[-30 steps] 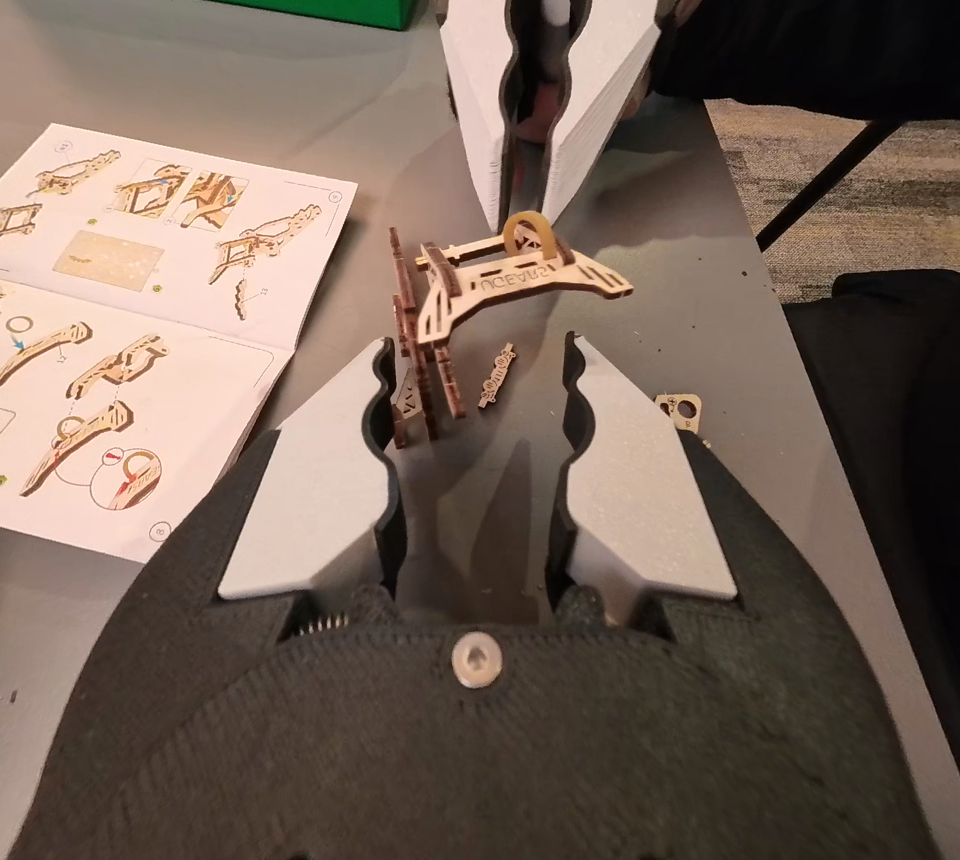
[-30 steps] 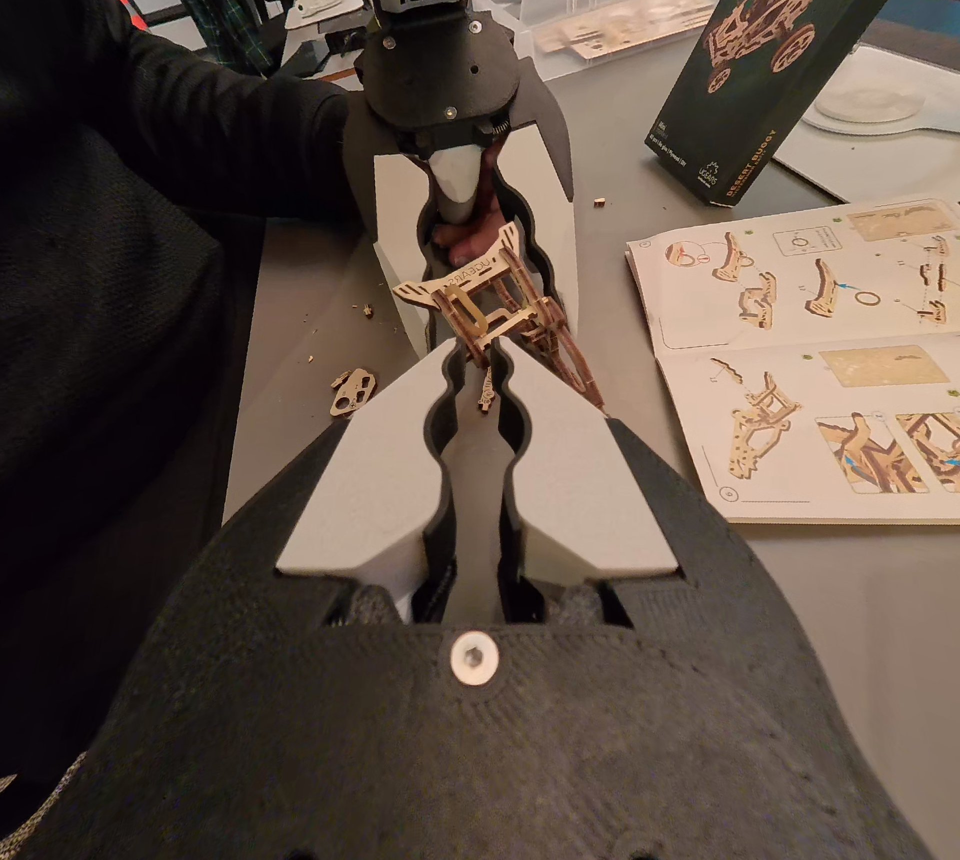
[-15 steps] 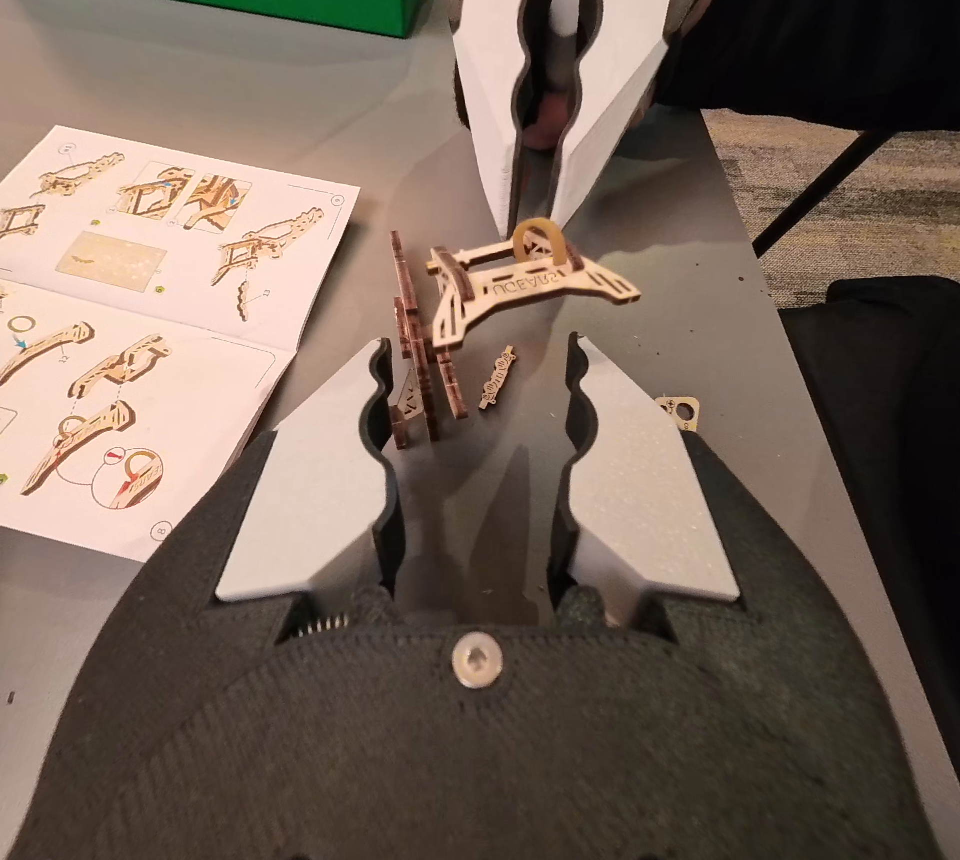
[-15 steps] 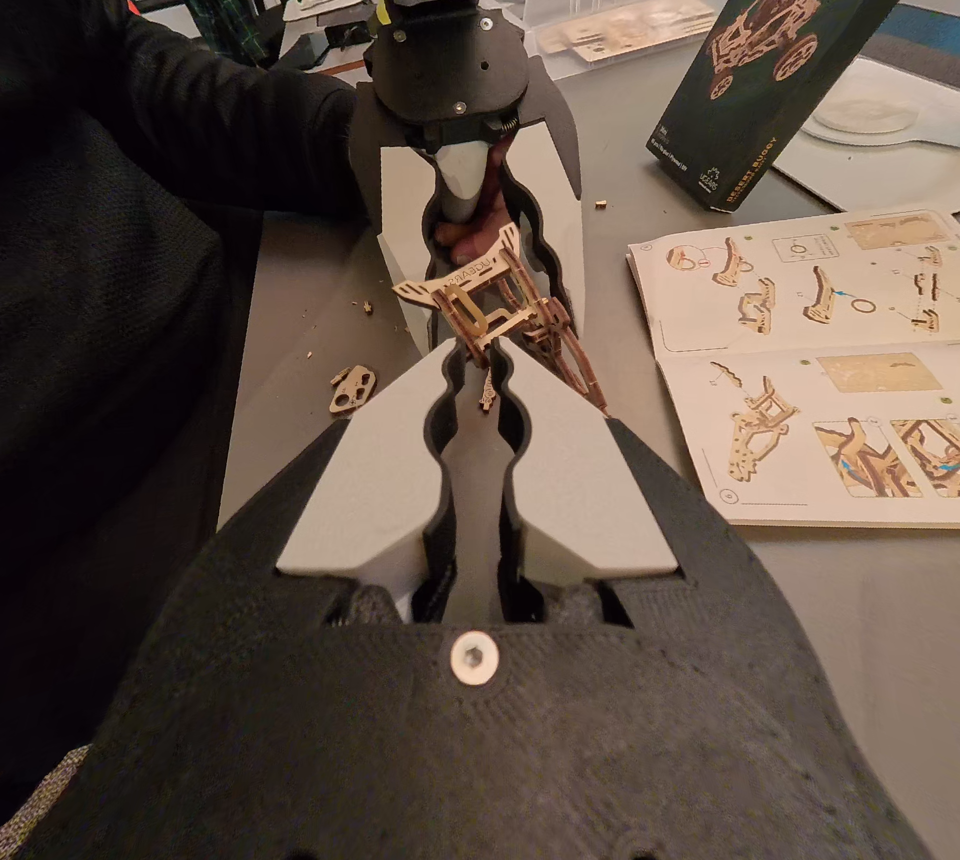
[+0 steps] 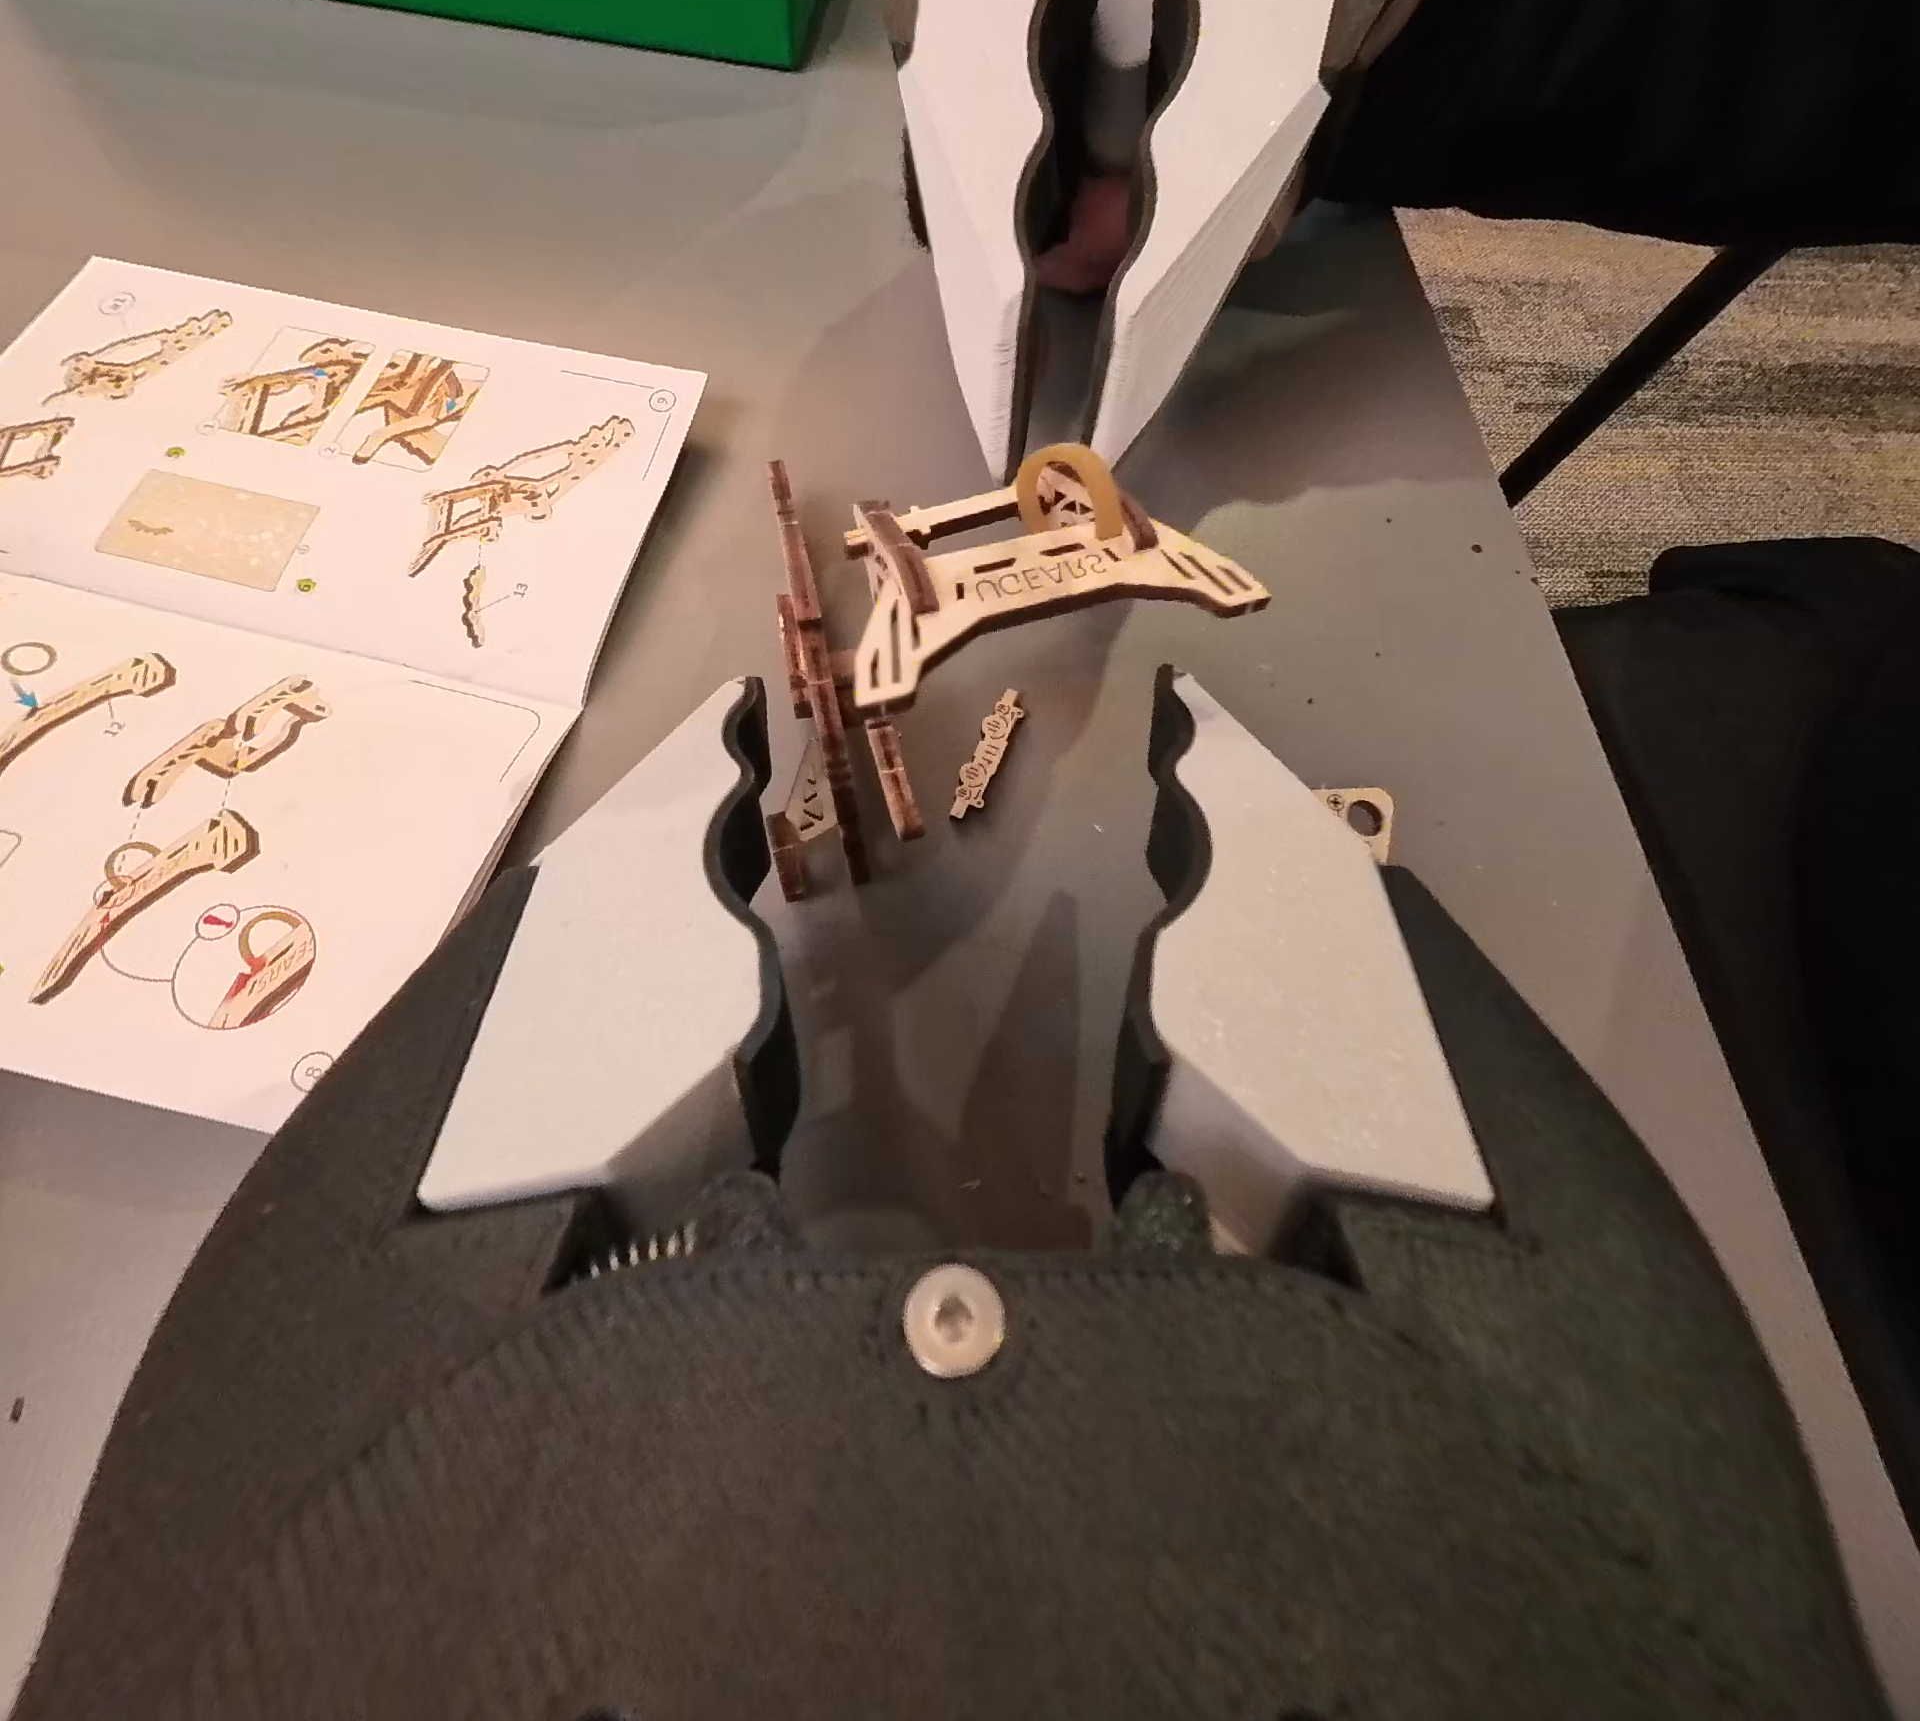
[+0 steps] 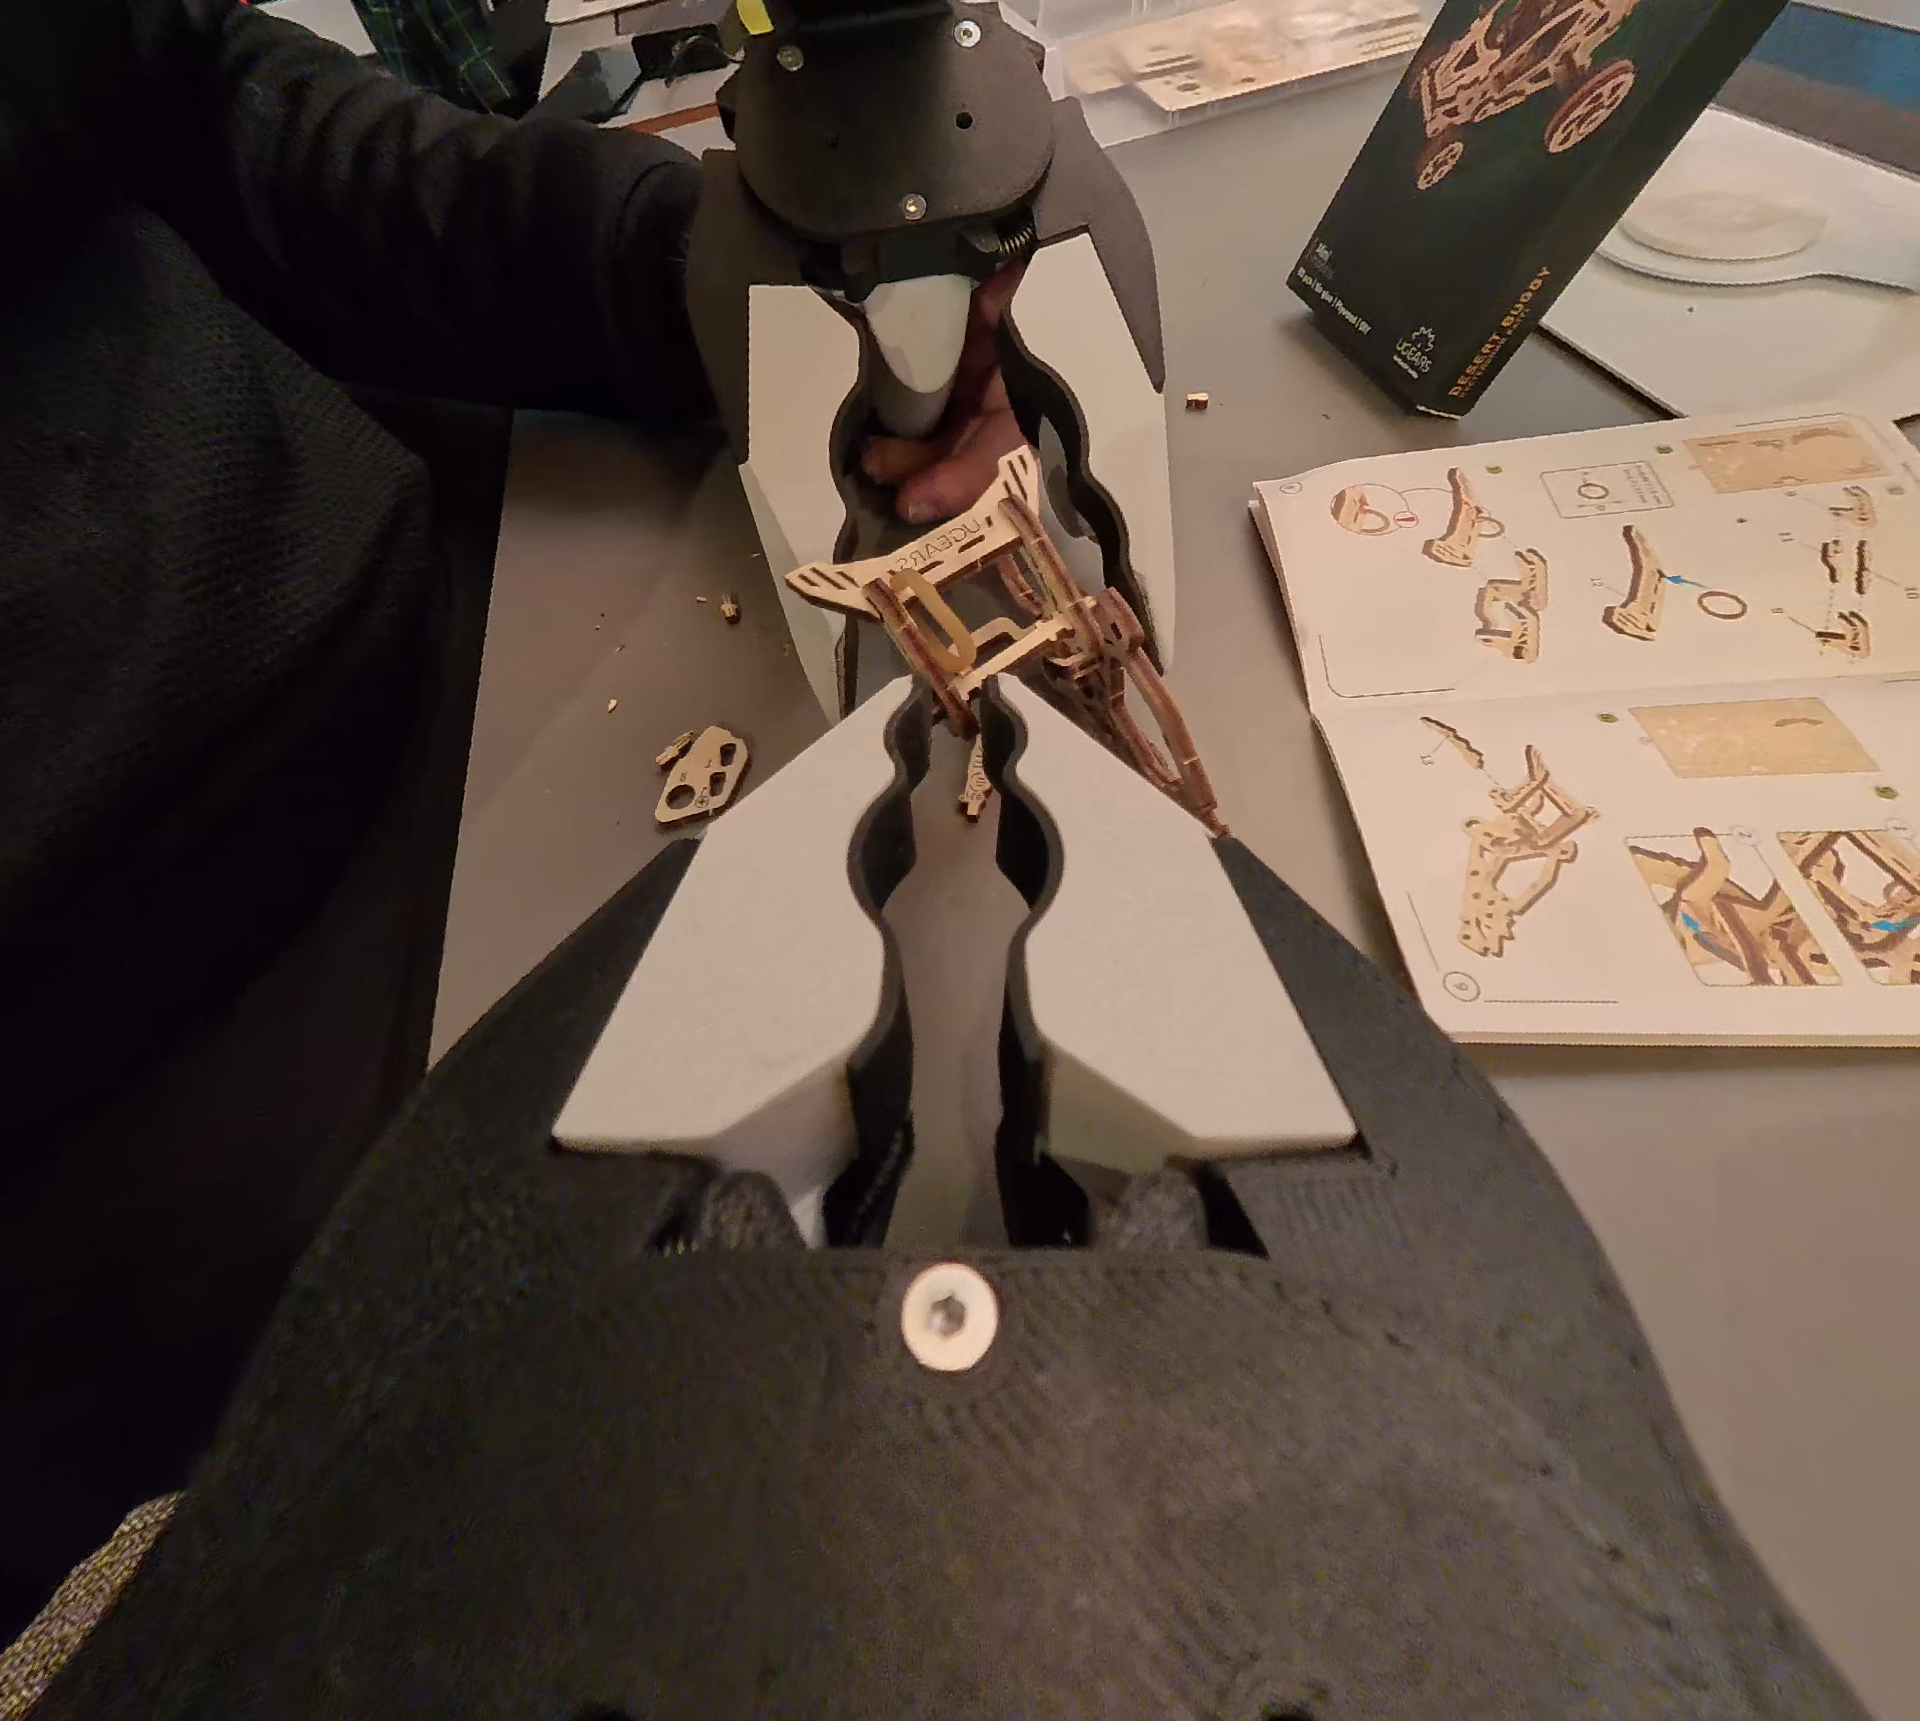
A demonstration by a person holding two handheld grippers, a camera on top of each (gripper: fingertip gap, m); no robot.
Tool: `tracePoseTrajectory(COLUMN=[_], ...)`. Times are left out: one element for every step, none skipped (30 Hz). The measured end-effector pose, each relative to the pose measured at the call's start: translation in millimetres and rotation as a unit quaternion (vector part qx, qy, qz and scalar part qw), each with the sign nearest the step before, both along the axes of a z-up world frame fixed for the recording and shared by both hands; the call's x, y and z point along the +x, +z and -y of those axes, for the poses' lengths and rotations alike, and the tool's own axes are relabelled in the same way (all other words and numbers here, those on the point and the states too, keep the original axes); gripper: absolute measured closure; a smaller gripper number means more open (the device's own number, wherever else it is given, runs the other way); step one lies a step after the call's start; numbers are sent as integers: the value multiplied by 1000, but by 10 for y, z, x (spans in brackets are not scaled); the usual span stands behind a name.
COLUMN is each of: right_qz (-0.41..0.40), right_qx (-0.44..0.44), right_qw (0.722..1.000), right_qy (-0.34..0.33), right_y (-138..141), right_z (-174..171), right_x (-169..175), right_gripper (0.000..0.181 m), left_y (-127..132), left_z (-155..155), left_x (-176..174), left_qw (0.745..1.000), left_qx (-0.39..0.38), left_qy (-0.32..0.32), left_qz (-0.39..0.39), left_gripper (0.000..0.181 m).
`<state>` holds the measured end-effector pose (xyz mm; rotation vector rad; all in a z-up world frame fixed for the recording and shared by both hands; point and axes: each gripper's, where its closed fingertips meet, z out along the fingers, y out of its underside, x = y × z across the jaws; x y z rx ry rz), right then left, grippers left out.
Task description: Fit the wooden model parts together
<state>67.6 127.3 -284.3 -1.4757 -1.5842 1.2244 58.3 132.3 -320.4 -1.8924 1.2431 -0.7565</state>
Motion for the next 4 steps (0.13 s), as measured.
tracePoseTrajectory(right_qz=[0, 1, 1, 1], right_qx=[1, 1, 0, 0], right_qw=[1000, 1000, 1000, 1000], right_qy=[0, -1, 0, 0], right_y=[-1, -2, -3, -3], right_z=[2, 5, 11, 16], right_x=[1, 3, 5, 8], right_gripper=[175, 175, 175, 175], left_y=[2, 2, 5, 6], left_z=[7, 11, 17, 20], left_x=[2, 4, 6, 7], left_qw=[1000, 1000, 1000, 1000], left_qx=[0, 1, 2, 3], left_qy=[-2, -3, -5, -6], left_qz=[0, 0, 1, 1], left_gripper=[108, 107, 105, 104])
